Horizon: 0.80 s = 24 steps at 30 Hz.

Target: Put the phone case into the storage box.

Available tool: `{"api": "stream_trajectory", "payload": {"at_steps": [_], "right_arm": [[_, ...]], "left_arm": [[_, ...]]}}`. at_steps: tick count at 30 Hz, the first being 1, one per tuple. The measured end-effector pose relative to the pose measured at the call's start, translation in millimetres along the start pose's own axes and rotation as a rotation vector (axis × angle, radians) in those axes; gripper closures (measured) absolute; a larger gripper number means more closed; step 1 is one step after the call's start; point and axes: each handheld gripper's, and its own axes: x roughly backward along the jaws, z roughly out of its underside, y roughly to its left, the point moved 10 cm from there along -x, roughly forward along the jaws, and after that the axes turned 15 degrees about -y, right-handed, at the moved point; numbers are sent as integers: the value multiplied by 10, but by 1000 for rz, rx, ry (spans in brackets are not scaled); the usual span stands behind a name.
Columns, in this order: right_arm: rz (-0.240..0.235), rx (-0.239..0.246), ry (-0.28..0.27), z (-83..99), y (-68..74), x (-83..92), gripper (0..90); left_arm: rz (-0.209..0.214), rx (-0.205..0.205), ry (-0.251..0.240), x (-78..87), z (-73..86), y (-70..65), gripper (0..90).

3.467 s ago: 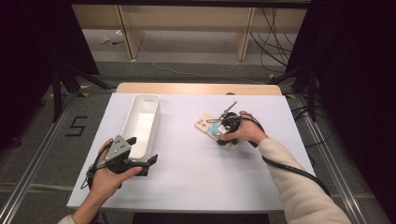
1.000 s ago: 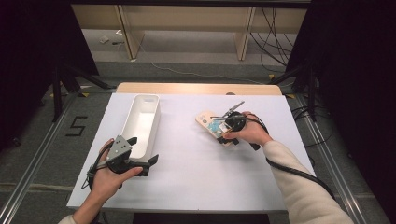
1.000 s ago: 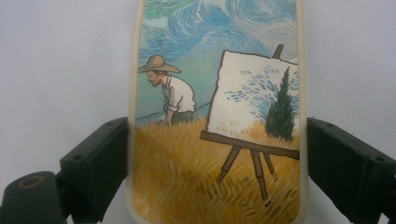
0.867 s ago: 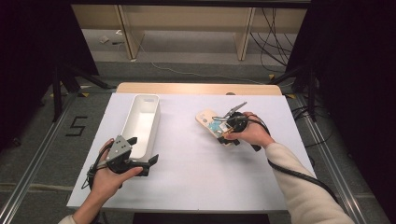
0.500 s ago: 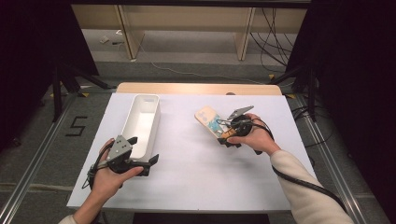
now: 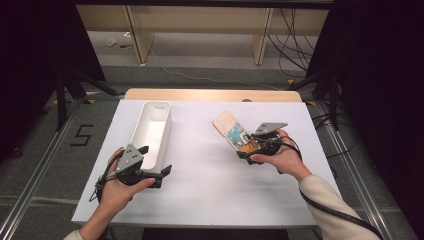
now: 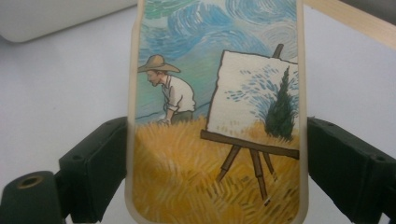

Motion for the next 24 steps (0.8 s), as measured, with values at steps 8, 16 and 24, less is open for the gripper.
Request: {"api": "stream_trajectory", "payload": {"at_steps": [8, 16, 24], "right_arm": [[-7, 2, -64, -44, 76, 118, 117], [-10, 11, -96, 0, 150, 203, 117], [3, 14, -123, 23, 171, 349, 116]], "left_arm": [[-1, -5, 0, -2, -5, 0, 0], [-2, -7, 0, 7, 3, 9, 0], [-4, -10, 3, 5, 2, 13, 0]]}}
